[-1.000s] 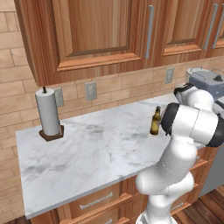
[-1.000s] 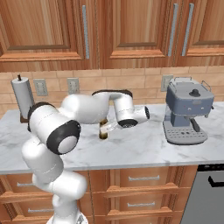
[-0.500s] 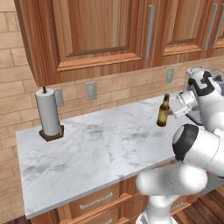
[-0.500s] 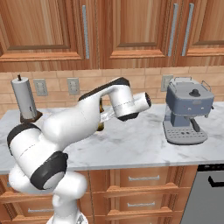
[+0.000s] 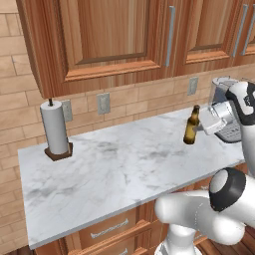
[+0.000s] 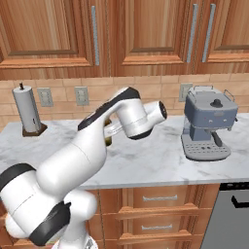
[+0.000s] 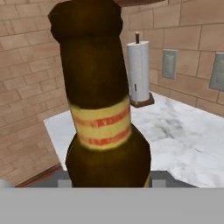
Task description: Place the drinks on the dining counter in a tight cluster.
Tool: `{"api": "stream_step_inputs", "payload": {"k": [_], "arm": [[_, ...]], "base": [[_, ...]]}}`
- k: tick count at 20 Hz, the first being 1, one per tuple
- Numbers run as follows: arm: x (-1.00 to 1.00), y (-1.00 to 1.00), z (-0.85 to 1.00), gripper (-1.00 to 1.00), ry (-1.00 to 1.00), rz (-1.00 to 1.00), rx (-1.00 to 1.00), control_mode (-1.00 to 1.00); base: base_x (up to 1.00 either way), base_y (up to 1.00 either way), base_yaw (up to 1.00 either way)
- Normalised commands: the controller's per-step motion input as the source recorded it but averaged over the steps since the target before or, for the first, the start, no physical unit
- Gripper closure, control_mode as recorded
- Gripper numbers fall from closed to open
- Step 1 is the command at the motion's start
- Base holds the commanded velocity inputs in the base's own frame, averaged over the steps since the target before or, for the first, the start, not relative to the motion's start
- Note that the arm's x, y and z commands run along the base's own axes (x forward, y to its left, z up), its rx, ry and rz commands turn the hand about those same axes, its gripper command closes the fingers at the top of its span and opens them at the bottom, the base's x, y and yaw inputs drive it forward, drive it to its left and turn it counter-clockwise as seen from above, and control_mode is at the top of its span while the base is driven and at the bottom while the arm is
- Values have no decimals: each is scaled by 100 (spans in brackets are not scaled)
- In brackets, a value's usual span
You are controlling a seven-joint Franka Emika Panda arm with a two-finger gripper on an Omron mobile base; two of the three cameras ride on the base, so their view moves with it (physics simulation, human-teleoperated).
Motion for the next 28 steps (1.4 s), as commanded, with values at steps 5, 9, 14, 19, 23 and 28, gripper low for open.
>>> {"api": "stream_step_inputs", "payload": {"k": [5, 9, 14, 19, 23, 28], "arm": [[0, 0, 0, 100, 0, 0, 0, -100], [-3, 0, 0, 100, 0, 0, 0, -100], [0, 0, 0, 100, 0, 0, 0, 100], [0, 0, 0, 100, 0, 0, 0, 100], [0, 0, 0, 100, 0, 0, 0, 100], [0, 0, 0, 100, 0, 0, 0, 100]], "base": [[0, 0, 0], [0, 0, 0], [-75, 0, 0], [-100, 0, 2], [-71, 0, 5], [-57, 24, 23]]}}
